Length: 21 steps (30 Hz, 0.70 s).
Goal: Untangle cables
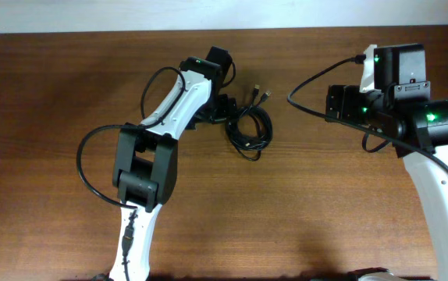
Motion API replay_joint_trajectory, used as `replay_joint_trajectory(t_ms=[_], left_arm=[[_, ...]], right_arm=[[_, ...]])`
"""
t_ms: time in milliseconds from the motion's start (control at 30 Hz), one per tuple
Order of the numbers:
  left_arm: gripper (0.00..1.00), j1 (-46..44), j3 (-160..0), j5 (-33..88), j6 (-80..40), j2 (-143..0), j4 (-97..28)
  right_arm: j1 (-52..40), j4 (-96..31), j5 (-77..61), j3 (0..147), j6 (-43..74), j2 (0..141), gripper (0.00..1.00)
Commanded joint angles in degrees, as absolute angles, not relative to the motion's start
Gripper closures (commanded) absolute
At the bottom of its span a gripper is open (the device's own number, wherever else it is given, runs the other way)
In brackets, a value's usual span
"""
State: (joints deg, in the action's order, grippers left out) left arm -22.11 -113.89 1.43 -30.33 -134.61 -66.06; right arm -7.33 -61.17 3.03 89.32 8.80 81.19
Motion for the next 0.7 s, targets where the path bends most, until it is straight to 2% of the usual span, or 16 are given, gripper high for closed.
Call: replay_joint_trajectory(t_ms=[0,267,533,667], left_arm=[[0.01,-22.2,-114.4,-0.1,-31.3,-134.8,-66.7],[0.01,-22.5,-113.3,-0.1,-31.3,-135.1,-66.9],[0.01,-22.8,-101.3,0.0,-31.3,-135.1,-58.2],[0.01,-22.8,-99.2,-0.9,-31.2,-135.1,-58.1]], right_arm=[[-7.9,-61.1,3.7,90.3,8.9,81.2,0.06],[-7.9,-61.2,3.7,90.3,8.9,81.2,0.06],[-7.9,-61.2,3.7,90.3,8.9,81.2,0.06],[-7.9,-61.2,3.7,90.3,8.9,81.2,0.06]])
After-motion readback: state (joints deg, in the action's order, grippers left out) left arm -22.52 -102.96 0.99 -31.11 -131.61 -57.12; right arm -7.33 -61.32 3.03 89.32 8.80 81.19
